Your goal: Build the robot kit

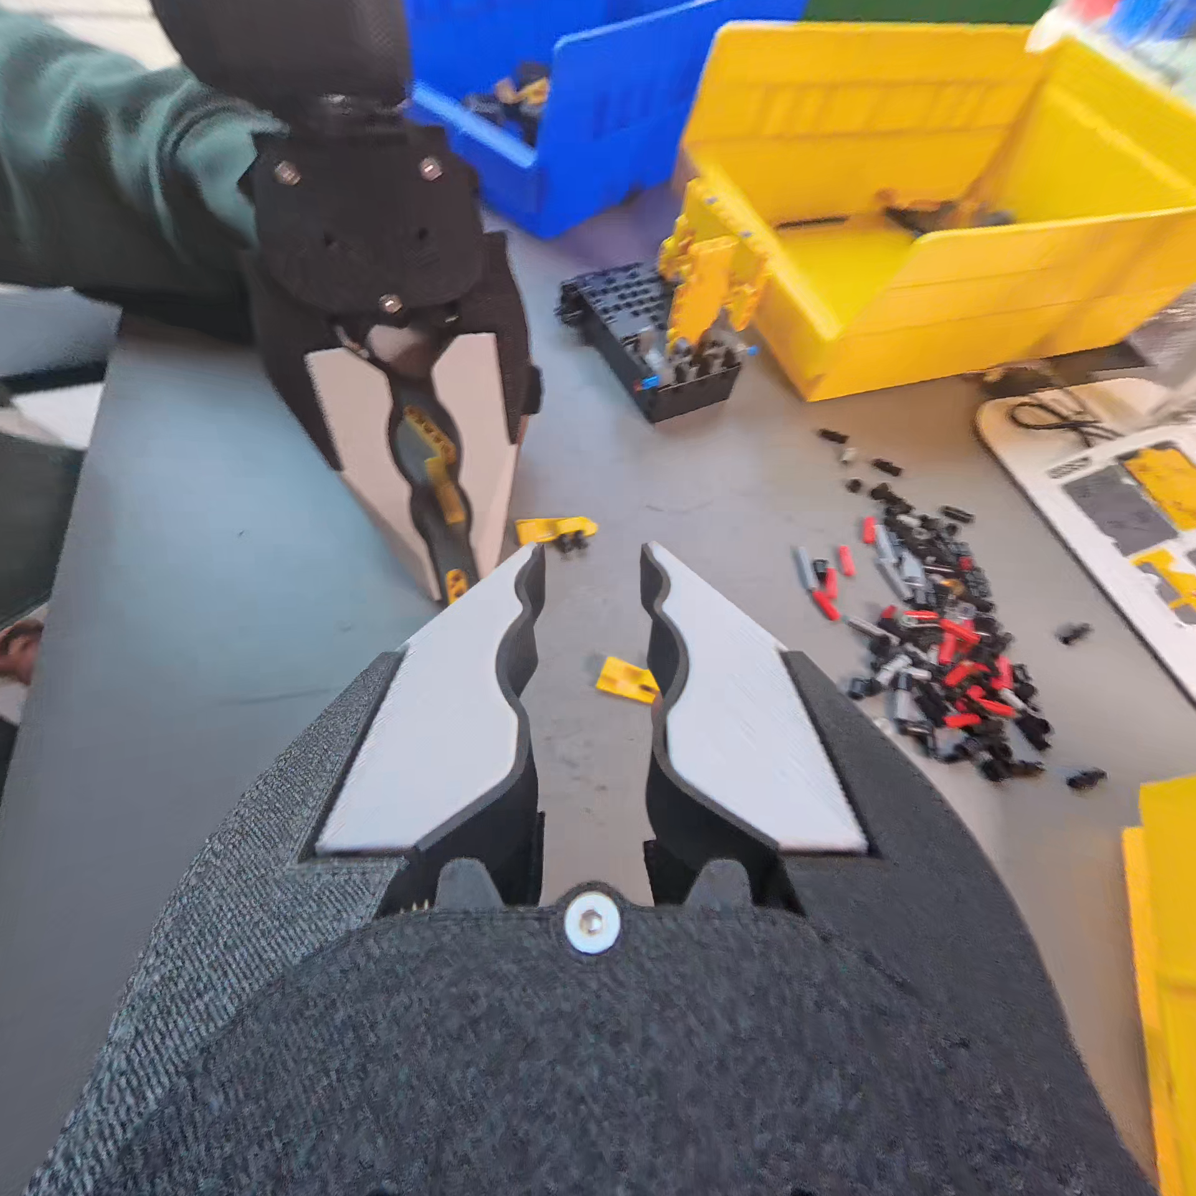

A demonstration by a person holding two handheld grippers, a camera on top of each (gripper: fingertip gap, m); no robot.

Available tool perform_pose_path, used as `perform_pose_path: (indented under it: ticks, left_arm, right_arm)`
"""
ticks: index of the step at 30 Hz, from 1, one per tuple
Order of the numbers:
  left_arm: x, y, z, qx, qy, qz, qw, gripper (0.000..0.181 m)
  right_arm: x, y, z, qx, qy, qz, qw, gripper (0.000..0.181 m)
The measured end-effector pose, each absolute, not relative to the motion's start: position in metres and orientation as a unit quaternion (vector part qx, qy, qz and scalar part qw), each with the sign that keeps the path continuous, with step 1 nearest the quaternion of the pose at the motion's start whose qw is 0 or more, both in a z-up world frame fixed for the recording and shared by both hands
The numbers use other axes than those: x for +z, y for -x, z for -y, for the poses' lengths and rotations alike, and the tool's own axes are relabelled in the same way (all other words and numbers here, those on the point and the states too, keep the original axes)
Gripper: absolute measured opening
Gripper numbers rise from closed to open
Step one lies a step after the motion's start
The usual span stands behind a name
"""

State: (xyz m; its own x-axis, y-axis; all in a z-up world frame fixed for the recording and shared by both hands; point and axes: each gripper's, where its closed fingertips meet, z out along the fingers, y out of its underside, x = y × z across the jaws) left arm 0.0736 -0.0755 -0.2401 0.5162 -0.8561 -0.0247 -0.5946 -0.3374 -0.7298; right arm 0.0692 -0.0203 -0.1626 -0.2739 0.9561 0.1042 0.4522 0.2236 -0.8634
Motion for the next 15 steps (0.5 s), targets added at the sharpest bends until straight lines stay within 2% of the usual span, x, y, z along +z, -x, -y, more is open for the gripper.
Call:
perform_pose_path:
  ticks: [4,7,12,15]
  left_arm:
    - [-0.221,-0.073,0.072,-0.216,0.78,-0.435,0.395,0.022]
    - [-0.193,-0.063,0.058,-0.231,0.765,-0.386,0.461,0.024]
    - [-0.153,-0.024,0.034,-0.19,0.75,-0.29,0.564,0.024]
    - [-0.136,0.001,0.027,-0.164,0.742,-0.237,0.605,0.024]
  right_arm:
    - [-0.142,-0.071,-0.034,0.378,0.545,0.6,0.447,0.026]
    - [-0.139,-0.077,-0.057,0.37,0.562,0.563,0.481,0.023]
    - [-0.167,-0.083,-0.066,0.297,0.583,0.598,0.463,0.019]
    - [-0.203,-0.096,-0.061,0.245,0.611,0.651,0.378,0.019]
